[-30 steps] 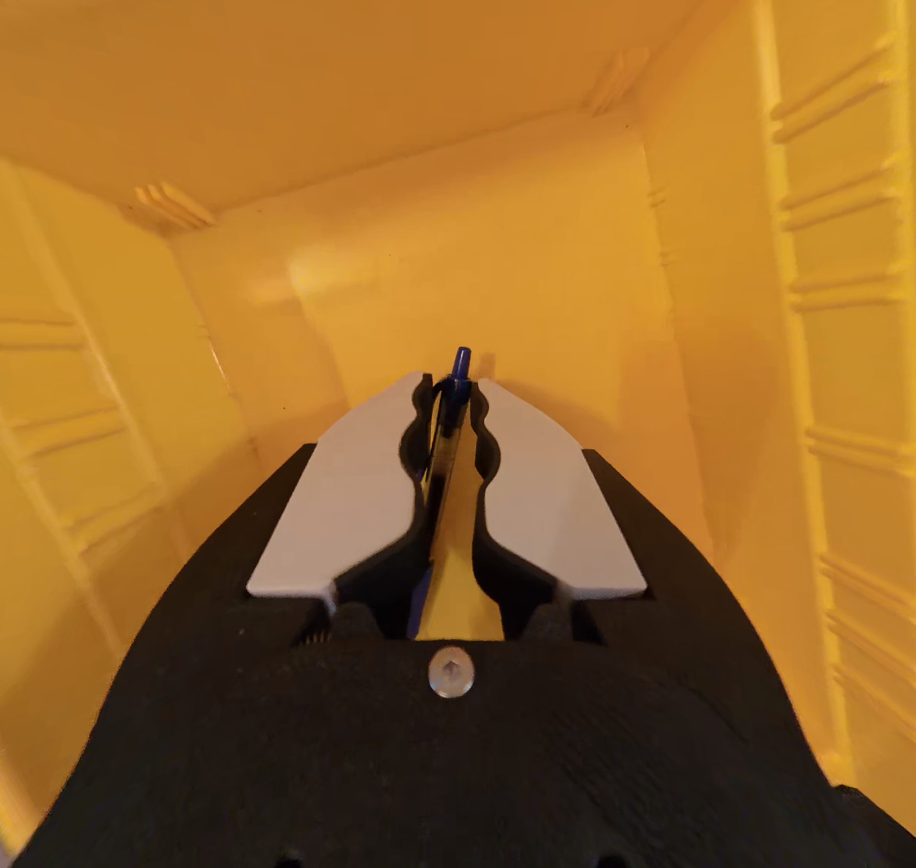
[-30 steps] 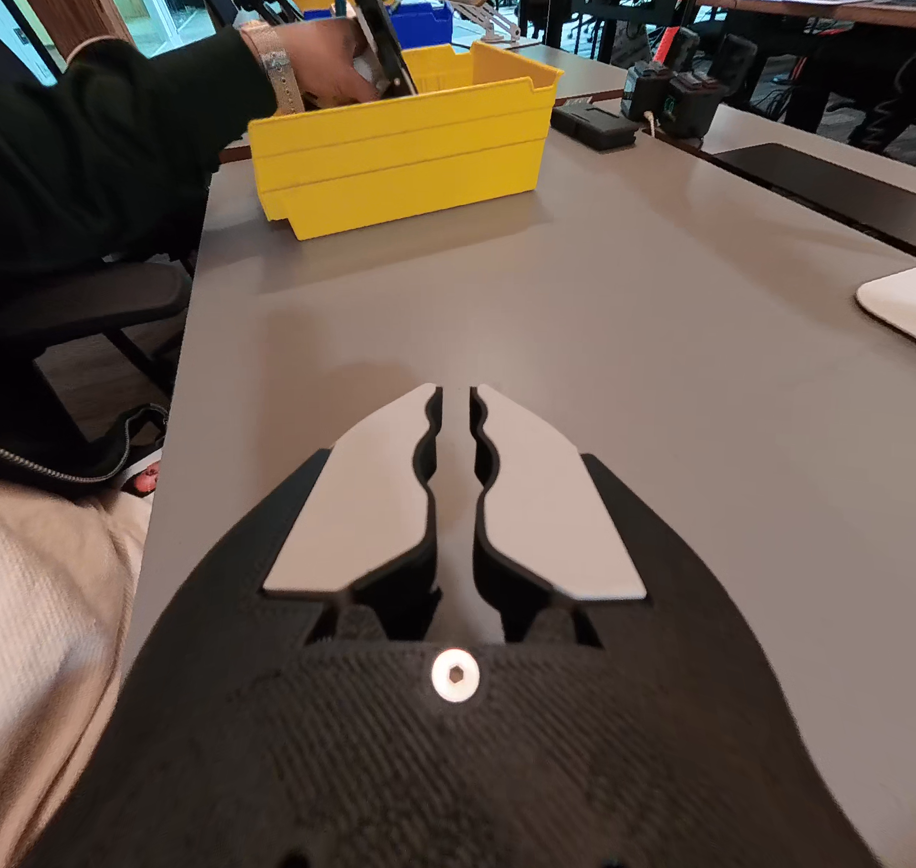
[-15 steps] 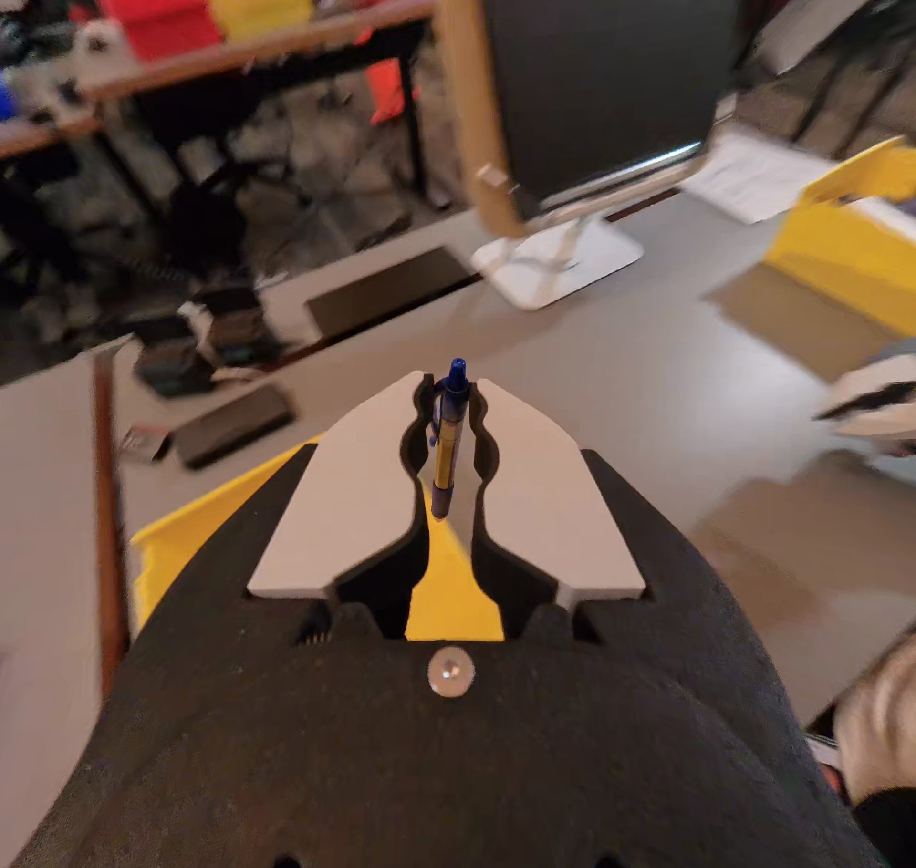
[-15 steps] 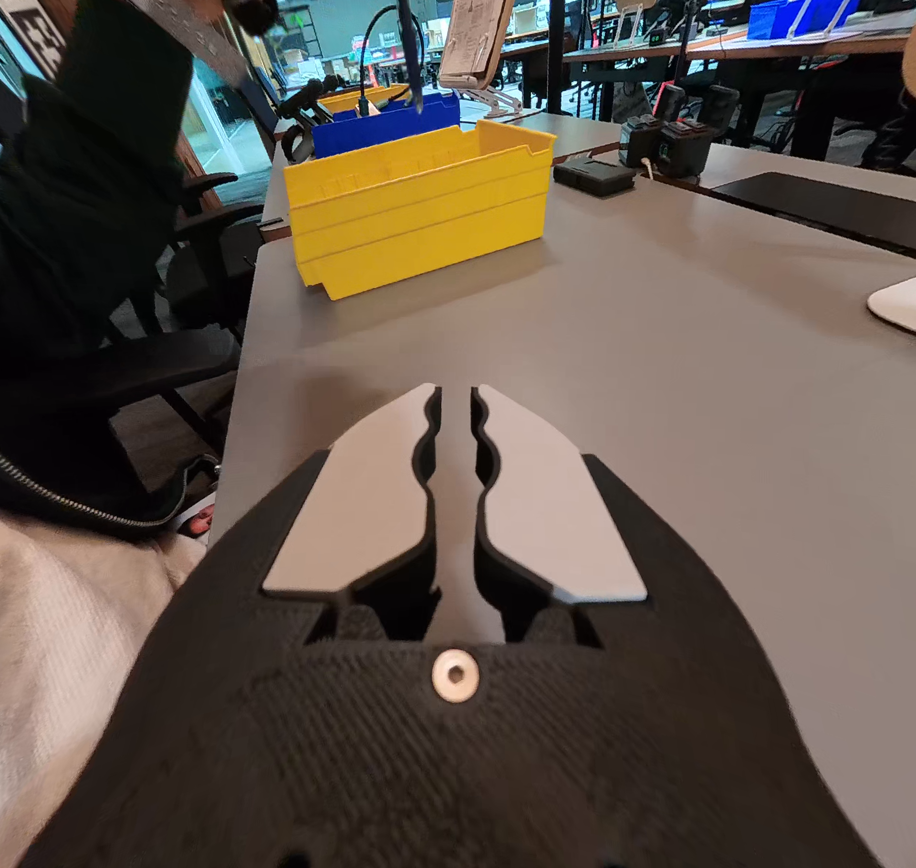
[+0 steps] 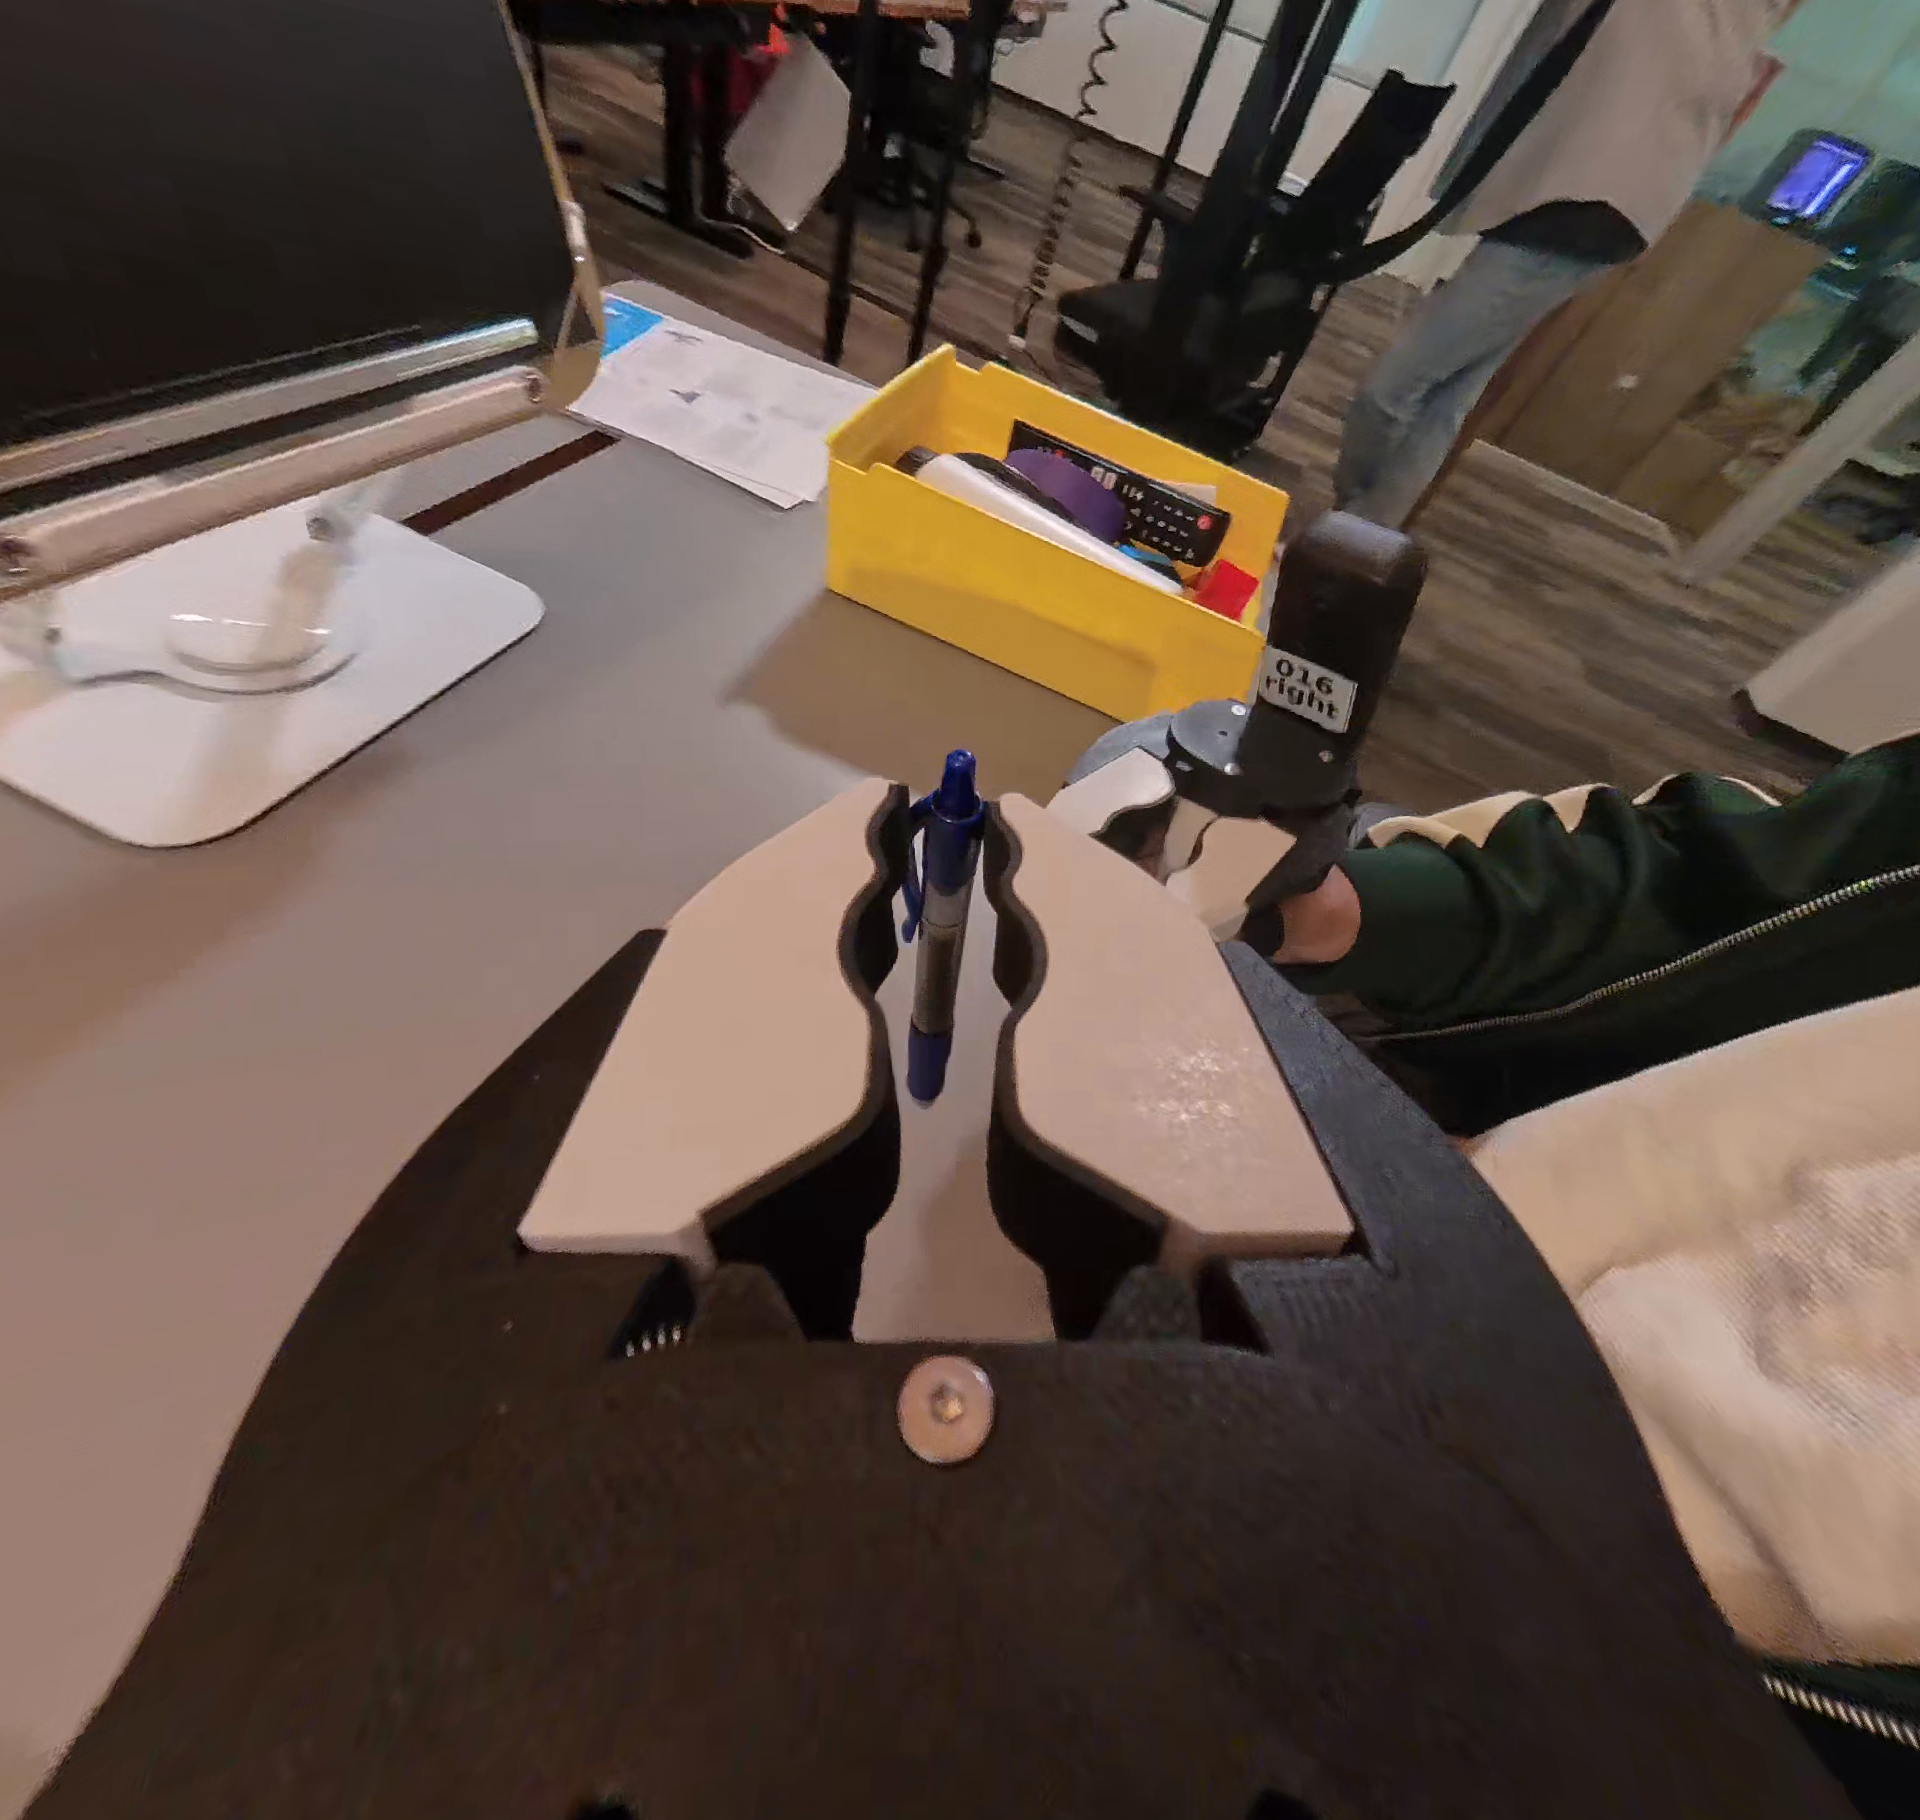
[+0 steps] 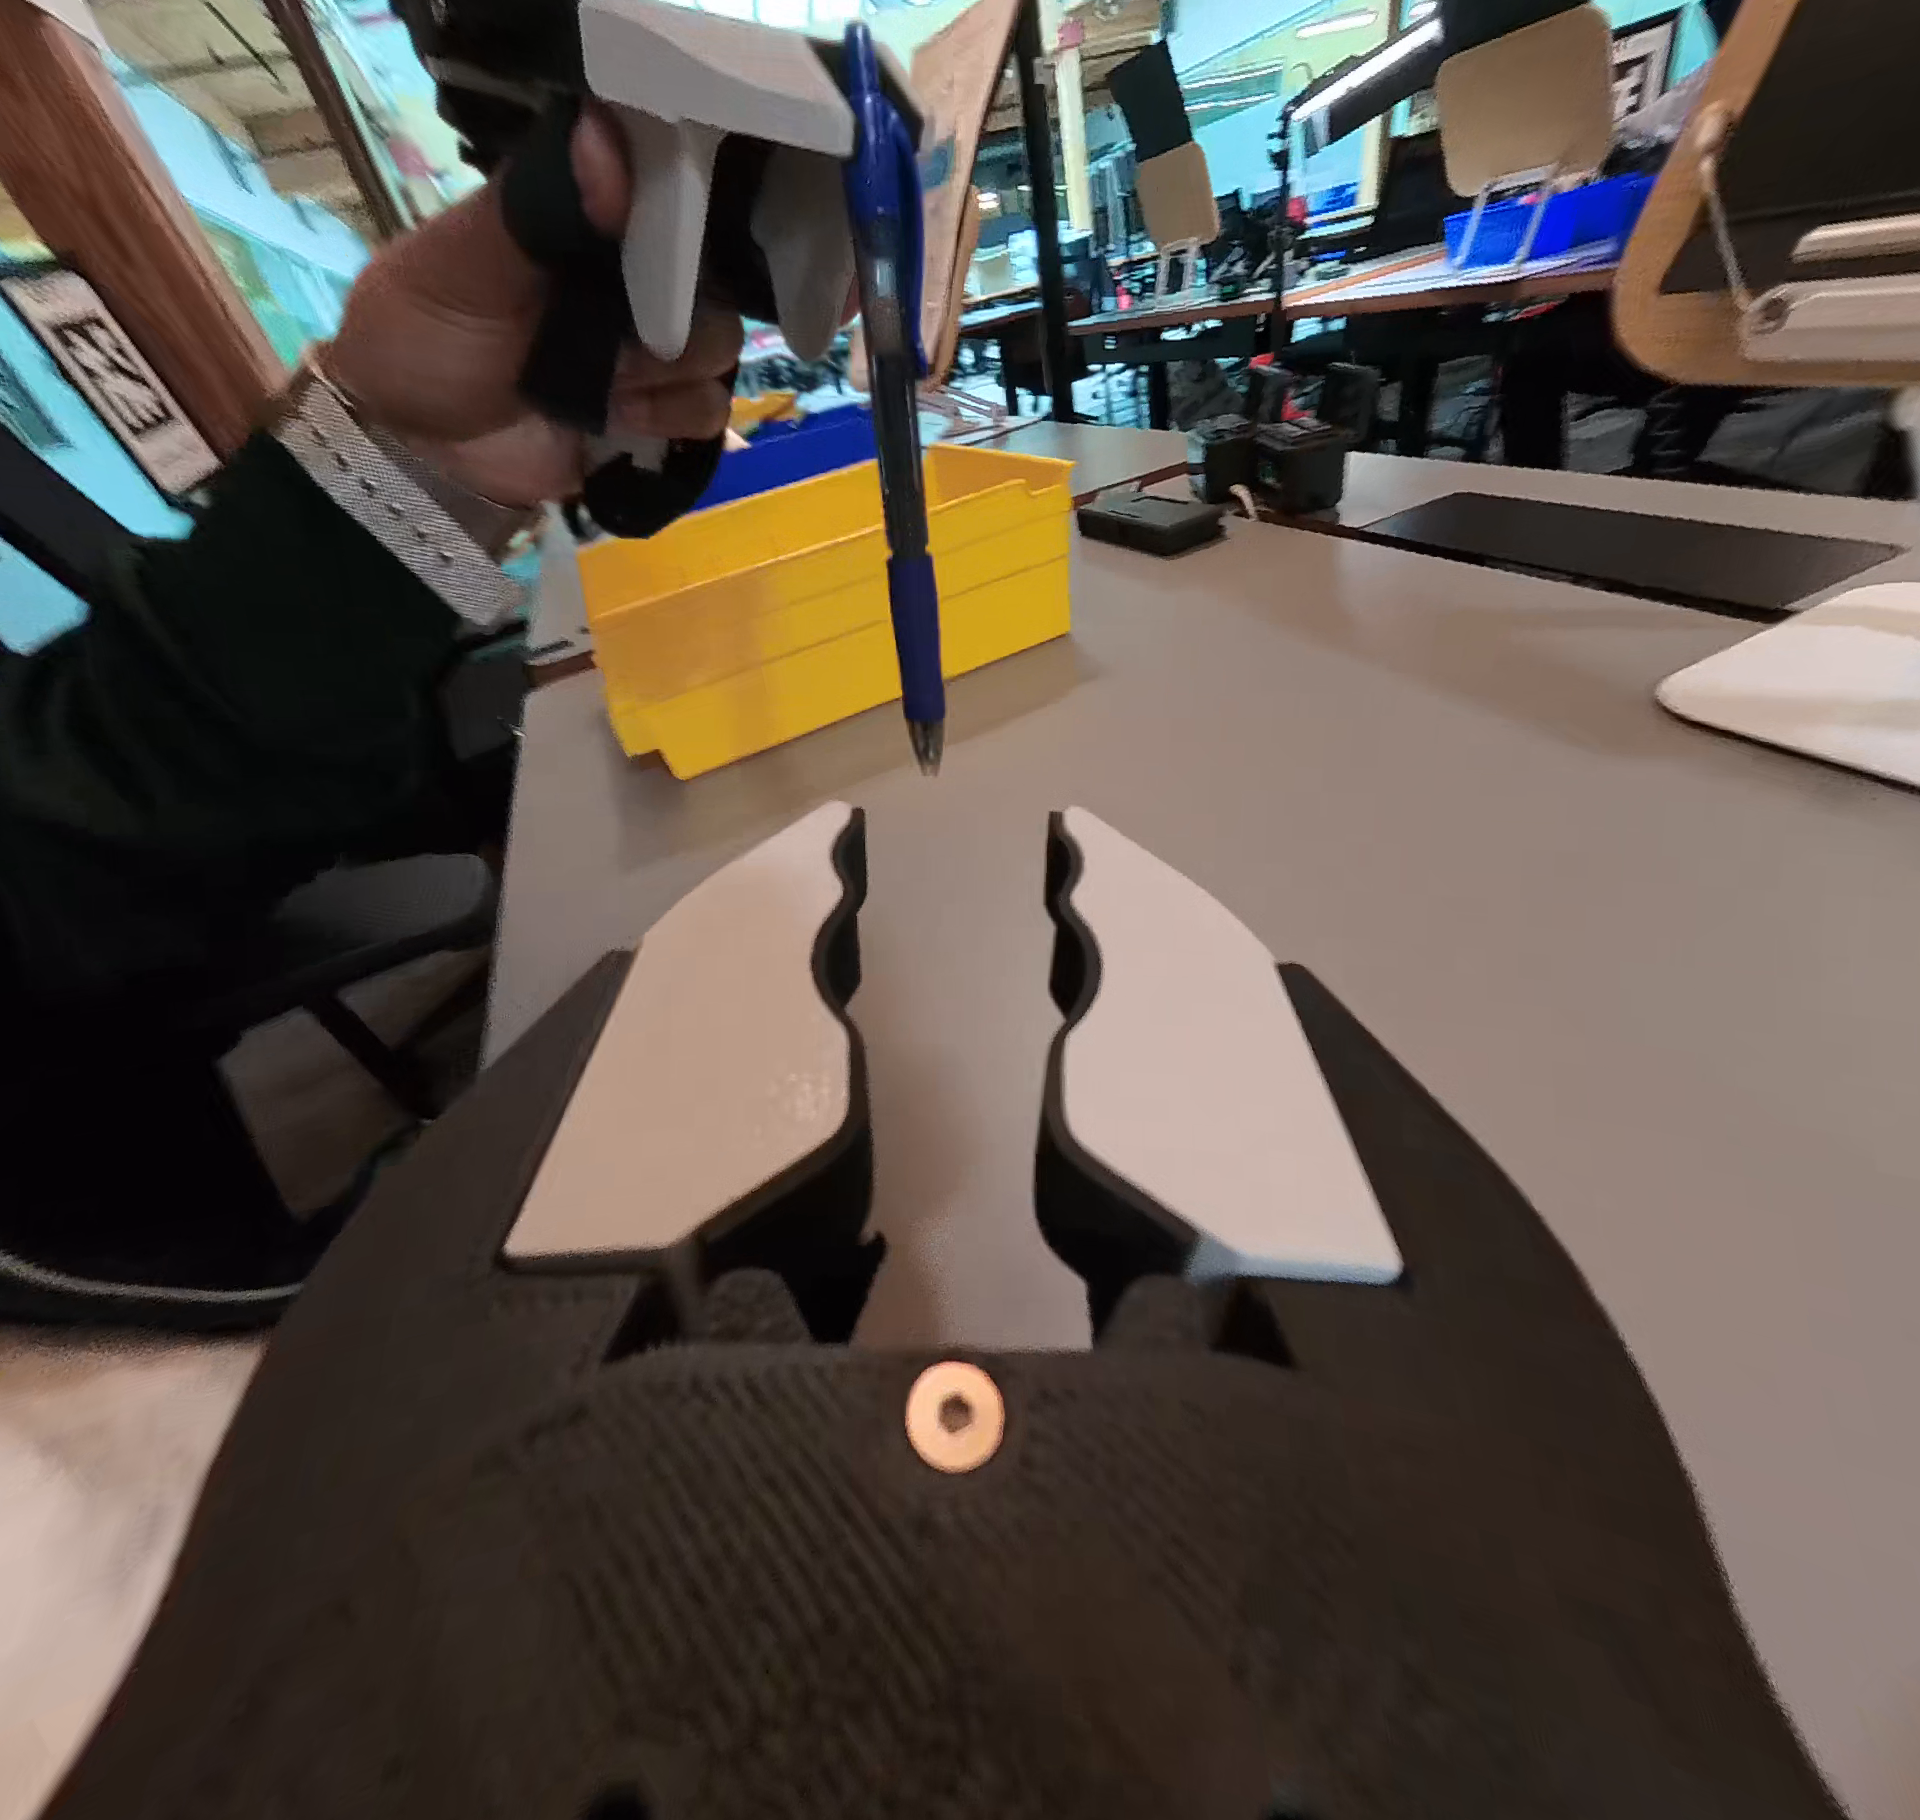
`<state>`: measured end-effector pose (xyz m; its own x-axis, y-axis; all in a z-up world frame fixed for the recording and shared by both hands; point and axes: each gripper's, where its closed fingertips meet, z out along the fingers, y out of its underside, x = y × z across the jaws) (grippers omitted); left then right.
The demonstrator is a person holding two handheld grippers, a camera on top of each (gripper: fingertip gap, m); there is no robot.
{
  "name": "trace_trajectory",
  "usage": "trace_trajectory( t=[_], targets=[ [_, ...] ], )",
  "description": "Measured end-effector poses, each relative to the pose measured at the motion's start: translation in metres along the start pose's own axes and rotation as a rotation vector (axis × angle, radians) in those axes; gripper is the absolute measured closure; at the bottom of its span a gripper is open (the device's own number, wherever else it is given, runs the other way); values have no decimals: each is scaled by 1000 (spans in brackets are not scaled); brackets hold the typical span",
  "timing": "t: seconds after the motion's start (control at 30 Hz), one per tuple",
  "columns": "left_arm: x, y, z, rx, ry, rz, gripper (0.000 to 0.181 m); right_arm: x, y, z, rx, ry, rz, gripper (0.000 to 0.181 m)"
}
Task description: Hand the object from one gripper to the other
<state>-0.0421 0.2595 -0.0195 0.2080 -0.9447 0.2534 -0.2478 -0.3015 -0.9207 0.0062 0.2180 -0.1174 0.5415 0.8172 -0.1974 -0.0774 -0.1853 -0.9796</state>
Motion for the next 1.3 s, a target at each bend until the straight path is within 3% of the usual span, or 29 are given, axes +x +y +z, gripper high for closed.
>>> trace_trajectory(
  t=[0.27,0.33,0.4,0.6,0.7,0.83,0.97,1.1,1.3],
  targets=[
    [34,3,41,40,78,8,166,-5,7,9,-52,119,-162,152],
    [39,5,44,35,94,8,166,-5,8,10,-62,127,-161,155],
    [42,7,46,18,101,12,166,-3,11,8,-78,137,-154,170],
    [47,0,41,53,101,32,165,-6,2,5,-40,115,-143,171],
    [48,-7,40,120,101,36,132,-6,-3,3,4,92,-96,171],
    [40,-8,33,200,64,85,125,7,-14,-10,63,103,-37,171],
    [42,13,39,278,180,125,130,-3,-27,-18,134,-76,-33,171],
    [56,42,45,316,485,1,148,-33,-23,-24,97,-420,73,171],
    [83,40,37,348,695,-41,145,-66,-14,-28,29,-687,198,171]
  ],
)
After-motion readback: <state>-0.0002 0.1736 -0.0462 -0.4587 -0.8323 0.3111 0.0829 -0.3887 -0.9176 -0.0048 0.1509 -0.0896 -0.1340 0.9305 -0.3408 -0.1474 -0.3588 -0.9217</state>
